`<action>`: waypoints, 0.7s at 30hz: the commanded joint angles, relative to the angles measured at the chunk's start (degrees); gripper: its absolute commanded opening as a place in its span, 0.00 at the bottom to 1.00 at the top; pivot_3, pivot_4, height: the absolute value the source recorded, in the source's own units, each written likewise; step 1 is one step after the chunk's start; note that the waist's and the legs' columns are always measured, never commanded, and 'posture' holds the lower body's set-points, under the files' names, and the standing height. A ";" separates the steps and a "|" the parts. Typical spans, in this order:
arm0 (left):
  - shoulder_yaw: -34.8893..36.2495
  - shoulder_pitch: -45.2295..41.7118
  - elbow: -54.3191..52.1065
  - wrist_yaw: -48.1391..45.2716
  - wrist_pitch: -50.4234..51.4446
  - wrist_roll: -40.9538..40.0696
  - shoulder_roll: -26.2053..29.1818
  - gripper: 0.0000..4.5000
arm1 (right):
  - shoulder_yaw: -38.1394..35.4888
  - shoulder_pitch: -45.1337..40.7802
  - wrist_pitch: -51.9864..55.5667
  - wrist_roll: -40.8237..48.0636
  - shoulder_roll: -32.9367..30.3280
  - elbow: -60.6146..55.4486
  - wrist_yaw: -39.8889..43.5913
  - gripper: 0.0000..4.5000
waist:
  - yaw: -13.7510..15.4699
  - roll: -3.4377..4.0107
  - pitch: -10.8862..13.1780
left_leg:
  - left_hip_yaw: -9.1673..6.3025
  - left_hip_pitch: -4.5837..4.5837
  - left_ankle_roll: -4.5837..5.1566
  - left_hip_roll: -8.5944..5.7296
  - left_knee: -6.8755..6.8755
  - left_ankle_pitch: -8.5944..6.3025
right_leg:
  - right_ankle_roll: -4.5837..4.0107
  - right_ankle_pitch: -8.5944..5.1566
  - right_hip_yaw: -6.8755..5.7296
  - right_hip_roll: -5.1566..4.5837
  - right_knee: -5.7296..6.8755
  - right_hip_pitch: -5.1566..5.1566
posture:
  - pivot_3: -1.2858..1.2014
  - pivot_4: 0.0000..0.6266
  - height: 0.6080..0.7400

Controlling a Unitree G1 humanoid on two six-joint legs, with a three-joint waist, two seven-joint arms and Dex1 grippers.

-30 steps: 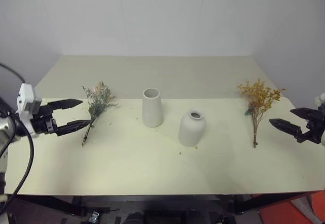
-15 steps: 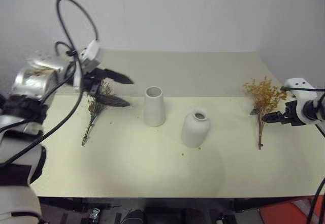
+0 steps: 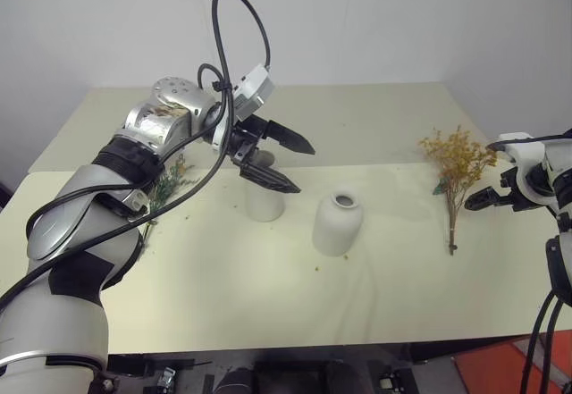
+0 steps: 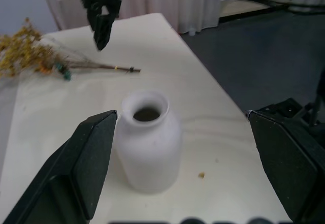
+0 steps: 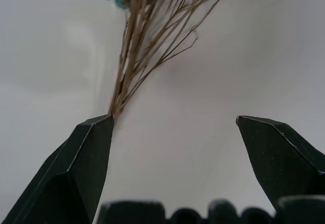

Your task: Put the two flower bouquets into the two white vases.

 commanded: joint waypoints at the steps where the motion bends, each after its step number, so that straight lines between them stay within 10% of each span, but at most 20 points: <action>1: -1.46 -2.79 -0.76 -0.22 -1.38 -2.14 -0.73 1.00 | -0.02 -2.47 0.37 -2.59 0.68 2.21 3.00 1.00 | -0.02 0.02 0.01 | 0.00 0.01 0.00 0.01 0.01 0.00 | 0.00 0.00 0.01 0.01 0.02 0.00 | 0.52 0.24 1.00; 21: -4.61 -1.31 -1.50 -0.22 -5.53 -2.27 0.42 1.00 | -4.60 -0.92 0.54 -5.77 7.64 8.60 2.11 1.00 | -0.09 0.12 0.08 | 0.20 0.36 -0.08 -0.07 0.18 0.05 | 0.00 0.00 0.45 0.05 0.79 -0.07 | 0.52 0.24 1.00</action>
